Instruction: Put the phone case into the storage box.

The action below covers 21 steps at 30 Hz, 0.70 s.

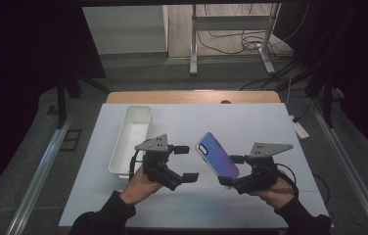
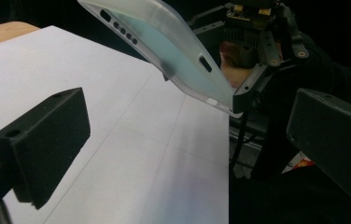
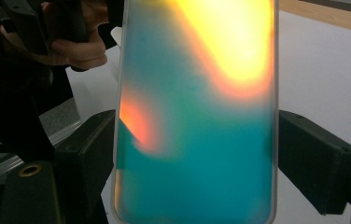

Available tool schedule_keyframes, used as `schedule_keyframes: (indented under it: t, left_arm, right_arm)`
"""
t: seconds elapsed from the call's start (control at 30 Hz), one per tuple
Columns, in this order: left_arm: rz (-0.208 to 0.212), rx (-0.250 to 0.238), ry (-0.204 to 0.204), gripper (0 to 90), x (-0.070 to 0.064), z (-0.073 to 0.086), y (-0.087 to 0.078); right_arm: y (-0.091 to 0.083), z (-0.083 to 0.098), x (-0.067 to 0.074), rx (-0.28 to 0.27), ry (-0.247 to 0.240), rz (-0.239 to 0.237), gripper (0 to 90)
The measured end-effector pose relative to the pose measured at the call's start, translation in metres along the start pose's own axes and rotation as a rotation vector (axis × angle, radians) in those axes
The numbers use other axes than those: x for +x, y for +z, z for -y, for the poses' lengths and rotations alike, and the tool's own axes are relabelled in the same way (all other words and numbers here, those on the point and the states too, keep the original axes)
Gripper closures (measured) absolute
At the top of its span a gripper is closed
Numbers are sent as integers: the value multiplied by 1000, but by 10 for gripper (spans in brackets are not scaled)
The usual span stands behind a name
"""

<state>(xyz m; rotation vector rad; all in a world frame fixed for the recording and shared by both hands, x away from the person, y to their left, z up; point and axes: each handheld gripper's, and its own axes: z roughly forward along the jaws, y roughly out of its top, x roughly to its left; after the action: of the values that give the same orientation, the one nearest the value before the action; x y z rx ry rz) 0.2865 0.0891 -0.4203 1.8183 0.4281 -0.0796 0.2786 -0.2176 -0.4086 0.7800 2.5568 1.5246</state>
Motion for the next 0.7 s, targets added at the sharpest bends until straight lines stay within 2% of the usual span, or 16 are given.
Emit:
schedule_keyframes:
  t: [0.2,0.3,0.43,0.47,0.5,0.67,0.7]
  left_arm:
    - [33,12,7,7,1,-4,9]
    - [54,19,14,42,2,-6,13]
    - [72,18,14,207,1,-6,14]
    - [75,20,9,207,2,-6,13]
    - [82,16,6,244,2,-6,13]
    - [117,20,-4,494,3,-6,10]
    - [132,23,-10,494,3,-6,10]
  right_arm:
    - [1,-1,2,-5,-2,-9,168]
    - [1,-1,3,-10,-5,-15,167]
    - [1,-1,4,-11,-7,-17,168]
    - [1,-1,4,-11,-7,-17,168]
    - [1,-1,4,-11,-8,-18,168]
    - [1,-2,4,-11,-9,-18,168]
    - [1,-2,4,-11,-9,-19,167]
